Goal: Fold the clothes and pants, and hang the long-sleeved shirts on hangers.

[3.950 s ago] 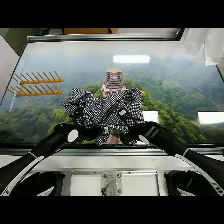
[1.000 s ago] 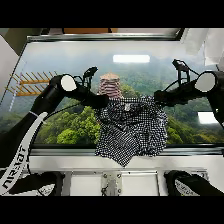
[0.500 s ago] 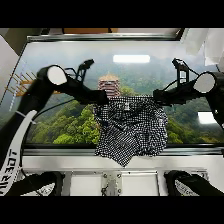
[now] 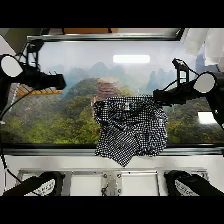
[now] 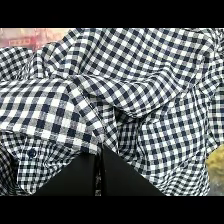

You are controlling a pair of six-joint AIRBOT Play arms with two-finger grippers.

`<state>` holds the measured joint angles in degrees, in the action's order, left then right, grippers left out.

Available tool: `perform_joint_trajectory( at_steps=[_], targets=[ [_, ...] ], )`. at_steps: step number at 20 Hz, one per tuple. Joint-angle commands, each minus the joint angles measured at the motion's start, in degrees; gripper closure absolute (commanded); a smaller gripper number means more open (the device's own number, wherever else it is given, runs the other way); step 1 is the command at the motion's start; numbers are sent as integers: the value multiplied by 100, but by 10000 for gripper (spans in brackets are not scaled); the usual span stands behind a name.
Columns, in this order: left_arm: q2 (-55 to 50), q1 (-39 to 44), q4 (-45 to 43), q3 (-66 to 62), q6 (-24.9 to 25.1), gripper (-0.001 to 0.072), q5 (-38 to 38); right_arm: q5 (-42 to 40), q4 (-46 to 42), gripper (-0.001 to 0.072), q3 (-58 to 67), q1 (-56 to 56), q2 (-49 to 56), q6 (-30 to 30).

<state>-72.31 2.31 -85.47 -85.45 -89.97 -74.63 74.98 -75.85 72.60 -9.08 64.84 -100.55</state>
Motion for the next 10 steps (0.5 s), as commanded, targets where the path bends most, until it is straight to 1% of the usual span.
perform_joint_trajectory(
  at_steps=[1,5,10],
  targets=[
    [-365,-1119,-852,-13,181,-13,398,0,0,689,-2,-4,0,2],
    [-1255,-2243,-953,-15,481,-12,1287,2,0,689,-2,-4,0,2],
    [-2304,-3071,-984,-20,885,-12,2490,2,-2,689,-2,-4,0,2]
  ],
)
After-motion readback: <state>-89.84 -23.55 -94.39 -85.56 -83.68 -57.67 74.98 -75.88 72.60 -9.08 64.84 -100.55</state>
